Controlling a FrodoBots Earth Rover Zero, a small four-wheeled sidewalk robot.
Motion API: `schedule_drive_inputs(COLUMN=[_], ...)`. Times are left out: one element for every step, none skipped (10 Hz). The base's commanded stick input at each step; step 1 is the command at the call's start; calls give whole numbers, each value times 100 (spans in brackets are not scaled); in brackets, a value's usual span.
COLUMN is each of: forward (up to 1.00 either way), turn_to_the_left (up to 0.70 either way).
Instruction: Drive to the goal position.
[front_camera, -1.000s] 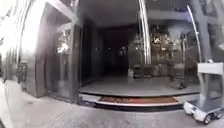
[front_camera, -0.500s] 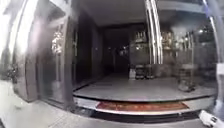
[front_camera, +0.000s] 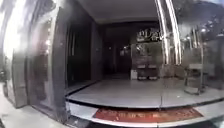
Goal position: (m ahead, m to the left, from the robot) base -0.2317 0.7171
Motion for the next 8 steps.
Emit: schedule_drive_inputs(forward=[45,45,45,45,45,45,45,45], turn_to_the_left=[-3,-3,-4,-6,-8,-13,-23,-26])
